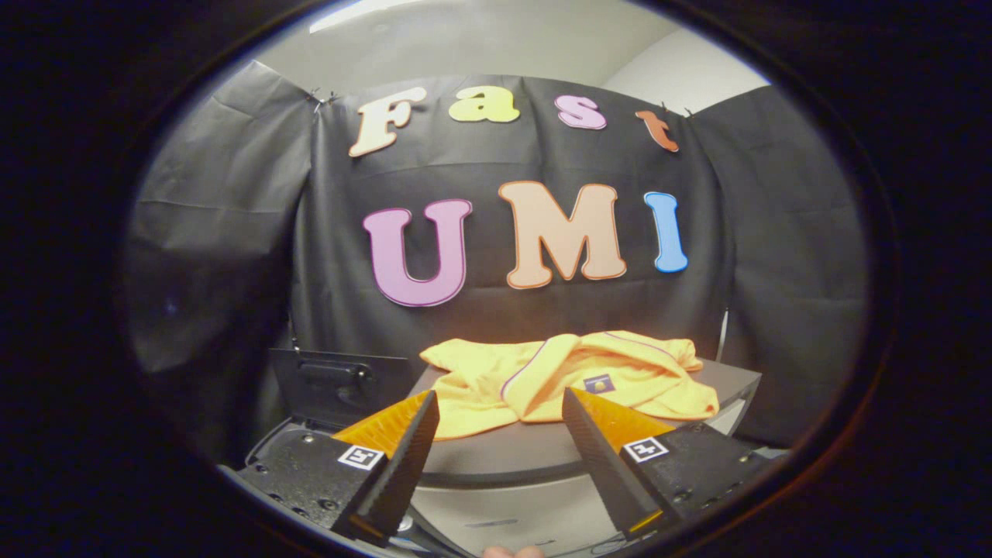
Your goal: Put the clothes into the washing machine and then close the washing machine lid.
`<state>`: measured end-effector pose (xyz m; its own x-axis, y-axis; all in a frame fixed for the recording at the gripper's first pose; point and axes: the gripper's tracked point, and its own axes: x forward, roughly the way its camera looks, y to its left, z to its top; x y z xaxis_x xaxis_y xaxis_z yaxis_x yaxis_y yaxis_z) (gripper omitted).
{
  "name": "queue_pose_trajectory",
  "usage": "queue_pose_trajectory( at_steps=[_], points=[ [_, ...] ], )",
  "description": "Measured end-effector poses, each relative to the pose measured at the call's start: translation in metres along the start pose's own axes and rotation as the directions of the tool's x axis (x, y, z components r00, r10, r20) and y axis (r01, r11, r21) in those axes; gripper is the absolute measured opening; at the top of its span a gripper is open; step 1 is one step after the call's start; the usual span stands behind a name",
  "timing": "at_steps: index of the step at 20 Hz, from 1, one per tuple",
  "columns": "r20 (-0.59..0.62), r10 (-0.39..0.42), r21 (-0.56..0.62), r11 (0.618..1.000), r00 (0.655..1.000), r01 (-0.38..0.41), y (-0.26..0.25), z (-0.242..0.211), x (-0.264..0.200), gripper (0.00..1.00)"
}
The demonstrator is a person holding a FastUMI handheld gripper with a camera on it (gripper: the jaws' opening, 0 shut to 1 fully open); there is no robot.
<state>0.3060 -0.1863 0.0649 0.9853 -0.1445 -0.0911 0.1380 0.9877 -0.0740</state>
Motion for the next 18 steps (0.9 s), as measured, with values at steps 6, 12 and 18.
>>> queue_pose_trajectory(
  at_steps=[6,12,18],
  points=[
    [-0.071,-0.049,-0.036,0.998,0.996,0.047,-0.020,0.007,0.054,0.97],
    [-0.184,-0.133,-0.099,0.988,0.974,0.116,-0.040,-0.006,0.098,0.97],
    [-0.283,-0.132,-0.124,0.987,0.950,0.100,-0.034,-0.031,0.112,0.37]
  ],
)
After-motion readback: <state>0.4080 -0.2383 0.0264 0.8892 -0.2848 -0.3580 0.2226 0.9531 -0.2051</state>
